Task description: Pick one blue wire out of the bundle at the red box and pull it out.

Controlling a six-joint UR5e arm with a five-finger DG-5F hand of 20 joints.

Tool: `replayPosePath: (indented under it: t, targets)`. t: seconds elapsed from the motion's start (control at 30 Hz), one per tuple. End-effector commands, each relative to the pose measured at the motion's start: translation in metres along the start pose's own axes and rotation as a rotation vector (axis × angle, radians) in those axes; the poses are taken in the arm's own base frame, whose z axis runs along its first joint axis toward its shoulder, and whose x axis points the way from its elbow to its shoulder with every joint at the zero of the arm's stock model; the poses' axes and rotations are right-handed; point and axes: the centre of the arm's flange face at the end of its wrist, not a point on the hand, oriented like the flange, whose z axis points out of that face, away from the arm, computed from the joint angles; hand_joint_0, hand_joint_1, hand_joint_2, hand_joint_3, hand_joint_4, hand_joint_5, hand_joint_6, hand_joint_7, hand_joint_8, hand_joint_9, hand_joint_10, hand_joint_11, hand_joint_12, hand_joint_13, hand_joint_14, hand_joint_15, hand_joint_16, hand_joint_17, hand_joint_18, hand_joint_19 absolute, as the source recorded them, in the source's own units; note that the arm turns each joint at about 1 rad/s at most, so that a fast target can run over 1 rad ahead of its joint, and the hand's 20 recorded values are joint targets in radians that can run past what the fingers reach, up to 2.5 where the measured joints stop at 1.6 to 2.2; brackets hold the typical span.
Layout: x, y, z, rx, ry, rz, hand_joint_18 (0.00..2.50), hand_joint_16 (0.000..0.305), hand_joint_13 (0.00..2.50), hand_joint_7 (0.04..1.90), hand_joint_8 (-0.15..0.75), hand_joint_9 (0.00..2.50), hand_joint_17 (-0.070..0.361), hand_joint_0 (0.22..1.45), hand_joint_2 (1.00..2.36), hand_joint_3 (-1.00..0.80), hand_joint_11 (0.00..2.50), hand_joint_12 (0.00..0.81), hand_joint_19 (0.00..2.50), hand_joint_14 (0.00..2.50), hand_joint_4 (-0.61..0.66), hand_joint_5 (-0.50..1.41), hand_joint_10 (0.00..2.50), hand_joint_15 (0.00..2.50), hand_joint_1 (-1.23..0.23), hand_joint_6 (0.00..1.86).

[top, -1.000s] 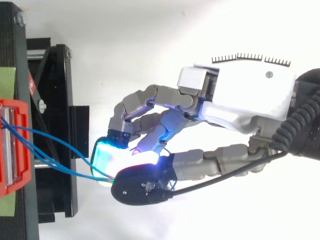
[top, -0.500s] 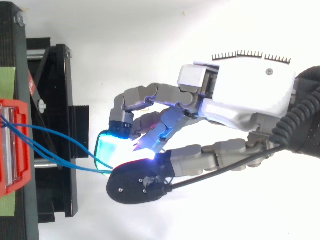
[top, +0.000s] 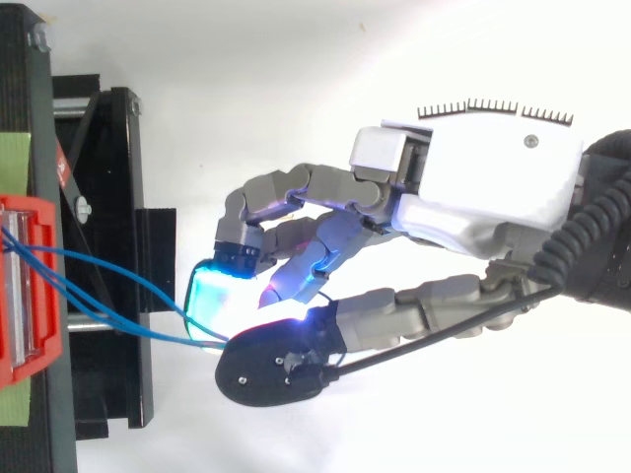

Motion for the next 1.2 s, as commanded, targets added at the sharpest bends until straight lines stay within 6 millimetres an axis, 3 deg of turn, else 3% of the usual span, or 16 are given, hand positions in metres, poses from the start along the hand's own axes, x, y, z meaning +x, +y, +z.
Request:
replayPosePath:
  t: [0.0,0.37,0.47,0.57,0.73,0.87,1.03,1.17]
  targets:
    - [0.0000,0.0000,0.0000,0.000,0.001,0.000,0.42,0.059,0.43,0.98,0.237,0.92,0.132,0.75,1.02,-0.04,0.55,0.373,0.65,0.01,0.16,-0.13,0.02,0.25,-0.73,0.71]
    - [0.0000,0.0000,0.0000,0.000,0.001,0.013,0.47,0.061,0.47,0.94,0.248,0.97,0.138,0.74,1.01,0.04,0.54,0.388,0.65,0.01,0.21,-0.13,0.02,0.27,-0.72,0.75]
    - [-0.0011,0.0000,0.0001,0.001,-0.001,0.018,0.51,0.070,0.46,1.13,0.270,0.93,0.157,0.63,1.01,-0.04,0.50,0.424,0.60,0.01,0.21,-0.11,0.02,0.25,-0.77,0.58]
    - [0.0004,-0.0002,-0.0002,0.002,0.005,0.024,0.47,0.068,0.44,1.25,0.262,0.91,0.153,0.55,1.01,-0.18,0.47,0.413,0.62,0.01,0.21,-0.10,0.02,0.26,-0.70,0.50]
    - [0.0007,-0.0002,-0.0002,0.003,0.008,0.033,0.43,0.064,0.42,1.24,0.254,0.91,0.144,0.53,1.01,-0.36,0.49,0.394,0.64,0.01,0.19,-0.09,0.02,0.28,-0.59,0.50]
    - [0.0007,-0.0002,-0.0002,0.003,0.008,0.033,0.43,0.063,0.43,1.32,0.265,0.92,0.143,0.54,1.01,-0.37,0.52,0.394,0.64,0.01,0.16,-0.09,0.02,0.26,-0.69,0.51]
    - [0.0007,-0.0002,-0.0002,0.003,0.008,0.035,0.44,0.061,0.42,0.96,0.242,0.87,0.136,0.68,1.02,-0.18,0.57,0.381,0.61,0.01,0.16,-0.14,0.03,0.25,-0.79,0.71]
    - [0.0013,-0.0001,0.0000,0.002,0.013,0.046,0.42,0.059,0.43,0.87,0.231,0.88,0.133,0.78,1.02,-0.12,0.58,0.374,0.68,0.01,0.14,-0.15,0.03,0.28,-0.77,0.76]
